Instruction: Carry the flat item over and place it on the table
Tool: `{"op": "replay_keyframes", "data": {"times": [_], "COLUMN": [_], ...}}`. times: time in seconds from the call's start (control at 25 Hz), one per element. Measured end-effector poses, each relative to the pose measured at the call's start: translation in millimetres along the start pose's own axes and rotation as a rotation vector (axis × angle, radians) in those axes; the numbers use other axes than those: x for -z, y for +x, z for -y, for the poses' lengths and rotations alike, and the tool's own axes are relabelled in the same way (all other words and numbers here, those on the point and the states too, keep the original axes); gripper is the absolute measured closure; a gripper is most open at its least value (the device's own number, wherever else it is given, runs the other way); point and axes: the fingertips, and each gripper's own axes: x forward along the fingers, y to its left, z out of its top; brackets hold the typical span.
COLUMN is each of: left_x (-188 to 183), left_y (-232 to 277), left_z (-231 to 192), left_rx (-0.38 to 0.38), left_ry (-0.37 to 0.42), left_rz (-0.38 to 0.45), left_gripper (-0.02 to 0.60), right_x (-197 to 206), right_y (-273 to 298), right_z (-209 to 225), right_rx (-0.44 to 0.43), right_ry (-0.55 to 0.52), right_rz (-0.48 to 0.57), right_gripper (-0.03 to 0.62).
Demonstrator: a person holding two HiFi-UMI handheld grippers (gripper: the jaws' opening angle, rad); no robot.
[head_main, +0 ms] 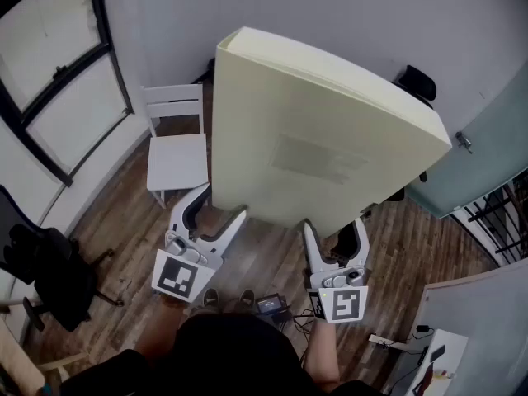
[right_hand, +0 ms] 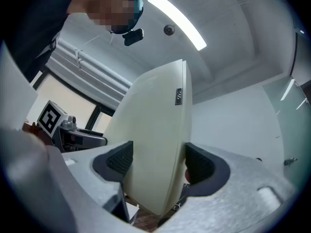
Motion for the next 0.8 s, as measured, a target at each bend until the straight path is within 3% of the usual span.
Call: {"op": "replay_keyframes", "data": {"times": [0.36,0.56,0.8], "left_x": [3,6,22], "left_y": [-19,-24,3], "left_z": [-27,-46,-41], "left_rx": [0.024,0.026,0.036], "left_ry": [-0.046,-0.072,-0.075], "left_rz": [-0.002,-0.010,-0.023], "left_gripper": [0.310,0.310,0.310], "right_x": [-11,-2,13], "right_y": [15,24,33], "right_z": [-29,-43,-23], "right_rx": [-0.001,0.022,0.003], "right_ry": [0.023,0.002,-0.006], "right_rz": [0.040,-0.004,-0.036], "right_gripper": [0.252,0.252,0.252]}}
